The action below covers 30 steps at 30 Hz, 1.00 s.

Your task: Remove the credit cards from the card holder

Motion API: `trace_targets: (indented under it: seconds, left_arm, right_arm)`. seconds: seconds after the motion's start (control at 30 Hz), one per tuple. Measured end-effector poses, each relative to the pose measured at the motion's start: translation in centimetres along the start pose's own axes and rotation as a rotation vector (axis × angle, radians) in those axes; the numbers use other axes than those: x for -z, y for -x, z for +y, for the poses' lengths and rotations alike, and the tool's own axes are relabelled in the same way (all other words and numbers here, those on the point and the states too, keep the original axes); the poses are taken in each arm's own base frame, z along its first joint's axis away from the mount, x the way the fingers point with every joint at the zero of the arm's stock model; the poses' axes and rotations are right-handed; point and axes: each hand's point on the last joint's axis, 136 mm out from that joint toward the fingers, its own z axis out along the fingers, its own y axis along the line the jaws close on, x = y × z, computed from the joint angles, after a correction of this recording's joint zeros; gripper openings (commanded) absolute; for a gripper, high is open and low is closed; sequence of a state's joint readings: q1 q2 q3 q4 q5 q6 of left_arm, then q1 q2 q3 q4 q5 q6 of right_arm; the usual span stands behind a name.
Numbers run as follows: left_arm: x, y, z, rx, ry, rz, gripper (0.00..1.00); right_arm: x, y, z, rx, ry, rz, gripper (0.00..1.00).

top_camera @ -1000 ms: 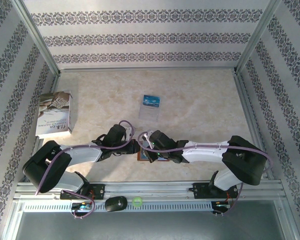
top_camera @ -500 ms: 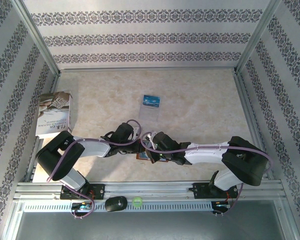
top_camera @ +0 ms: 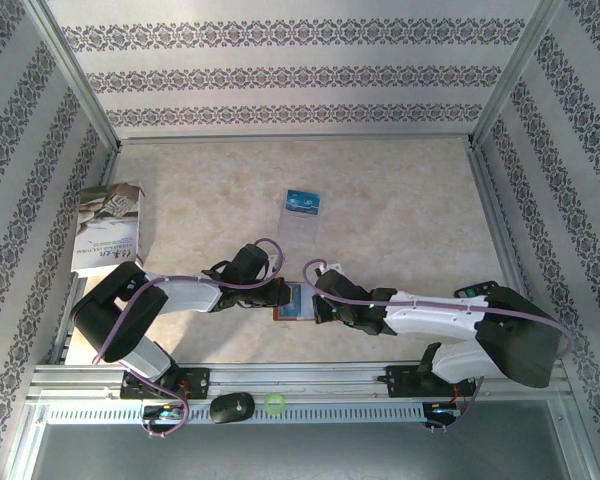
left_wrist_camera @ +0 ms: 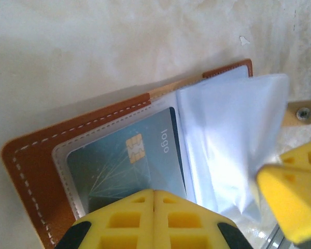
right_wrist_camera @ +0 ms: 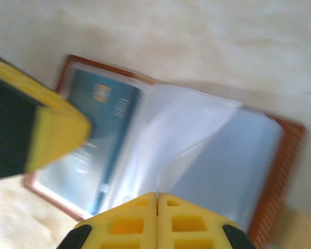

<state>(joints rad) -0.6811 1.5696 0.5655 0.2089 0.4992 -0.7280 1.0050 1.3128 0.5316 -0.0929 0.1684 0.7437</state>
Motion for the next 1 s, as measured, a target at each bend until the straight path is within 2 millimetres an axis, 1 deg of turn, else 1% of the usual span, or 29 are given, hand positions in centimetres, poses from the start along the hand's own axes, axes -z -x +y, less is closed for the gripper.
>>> trace_targets:
  seconds: [0.03, 0.1, 0.17, 0.2, 0.27, 0.33, 0.4, 0.43, 0.5, 0.57, 0.63, 0.77, 0.87, 1.0]
  left_arm:
    - [0.0, 0.0, 0.0, 0.000, -0.002, 0.002, 0.00]
    - [0.0, 0.0, 0.0, -0.001, -0.002, 0.002, 0.00]
    - [0.0, 0.0, 0.0, -0.001, -0.002, 0.002, 0.00]
    - [0.0, 0.0, 0.0, -0.001, -0.002, 0.002, 0.00]
    - [0.0, 0.0, -0.1, -0.001, -0.002, 0.002, 0.00]
    - [0.0, 0.0, 0.0, 0.000, -0.002, 0.002, 0.00]
    - [0.0, -0.1, 0.0, 0.000, -0.002, 0.003, 0.00]
    - [0.0, -0.1, 0.0, 0.000, -0.001, 0.003, 0.00]
    - [0.0, -0.1, 0.0, 0.000, -0.001, 0.003, 0.00]
    - [0.0, -0.1, 0.0, 0.000, -0.001, 0.004, 0.00]
    - [0.0, -0.1, 0.0, 0.000, -0.002, 0.004, 0.00]
    - [0.0, -0.2, -0.1, 0.000, -0.007, 0.008, 0.00]
    - [0.0, -0.3, -0.2, 0.001, -0.013, 0.017, 0.00]
    - [0.0, -0.4, -0.2, -0.003, -0.015, 0.020, 0.00]
  right_arm:
    - [0.4, -0.2, -0.9, -0.021, -0.039, 0.002, 0.22]
    - [1.3, -0.3, -2.0, -0.041, -0.087, -0.003, 0.26]
    - [2.5, 0.3, -2.1, -0.038, -0.080, -0.031, 0.32]
    - [3.1, 0.8, -1.8, -0.032, -0.061, -0.049, 0.33]
    - [3.7, 1.6, -0.7, -0.019, -0.017, -0.061, 0.33]
    - [3.6, 2.2, 0.8, -0.001, 0.022, -0.041, 0.29]
    - [2.8, 2.5, 2.3, 0.020, 0.056, 0.000, 0.24]
    - [2.2, 2.4, 2.9, 0.029, 0.066, 0.023, 0.19]
    - [1.1, 1.7, 3.4, 0.032, 0.074, 0.070, 0.17]
    - [0.3, 0.5, 2.9, 0.030, 0.059, 0.115, 0.14]
    - [0.0, -0.6, 2.1, 0.012, 0.041, 0.140, 0.12]
    - [-0.5, -3.1, -0.7, -0.043, -0.033, 0.186, 0.09]
    - [-0.6, -2.7, -1.0, -0.074, -0.041, 0.171, 0.10]
    - [-0.2, -2.5, -1.1, -0.065, -0.049, 0.163, 0.20]
